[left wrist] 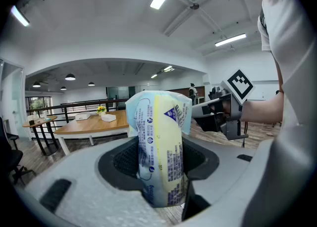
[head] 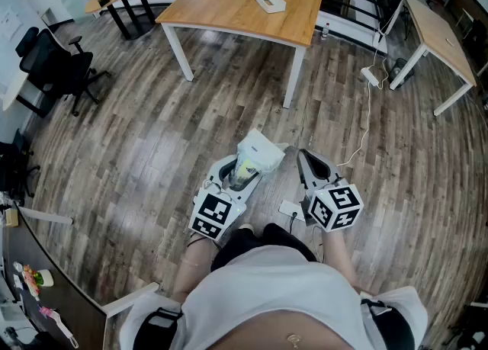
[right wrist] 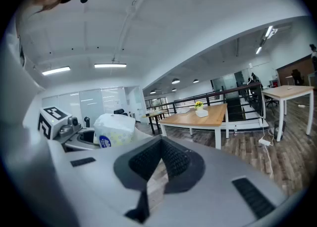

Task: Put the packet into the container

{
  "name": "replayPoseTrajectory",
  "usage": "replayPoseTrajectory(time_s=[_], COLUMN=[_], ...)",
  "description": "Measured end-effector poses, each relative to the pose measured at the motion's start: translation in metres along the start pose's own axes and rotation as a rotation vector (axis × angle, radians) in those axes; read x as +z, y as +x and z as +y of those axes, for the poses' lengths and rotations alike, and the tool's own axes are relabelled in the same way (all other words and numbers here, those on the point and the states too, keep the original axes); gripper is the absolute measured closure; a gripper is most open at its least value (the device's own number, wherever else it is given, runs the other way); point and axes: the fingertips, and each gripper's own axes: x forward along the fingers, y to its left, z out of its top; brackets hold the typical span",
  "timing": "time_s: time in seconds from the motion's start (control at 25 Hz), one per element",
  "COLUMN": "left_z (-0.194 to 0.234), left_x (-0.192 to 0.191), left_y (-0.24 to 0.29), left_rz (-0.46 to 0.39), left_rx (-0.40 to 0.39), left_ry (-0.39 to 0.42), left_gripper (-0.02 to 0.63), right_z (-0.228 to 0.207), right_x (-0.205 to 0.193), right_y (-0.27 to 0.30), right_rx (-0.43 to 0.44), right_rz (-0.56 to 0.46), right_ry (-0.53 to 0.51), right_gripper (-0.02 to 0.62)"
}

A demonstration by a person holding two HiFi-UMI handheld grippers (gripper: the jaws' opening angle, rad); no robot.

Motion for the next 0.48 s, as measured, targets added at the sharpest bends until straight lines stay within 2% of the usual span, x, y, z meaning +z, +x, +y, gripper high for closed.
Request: replayPoseTrajectory(time_s=[0.28,0.48], left_z=[0.0030,0.0058], left_x=[-0.0014,0.0007], left_y=[-0.0009,-0.0003], left_rz=[0.000,0.000], left_rx=[0.002,0.009], left_ry=[0.004,0.001], left_gripper=[0.393,0.393], right_z=[0.0027,-0.0020], right_x=[-0.0085,-0.0051], right_y=[0.0001,0.0014], right_rx=[-0.018,-0.031], right_rz=[0.021,0.008], right_ry=[-0.041,-0.018], right_gripper=[0.584,0.584])
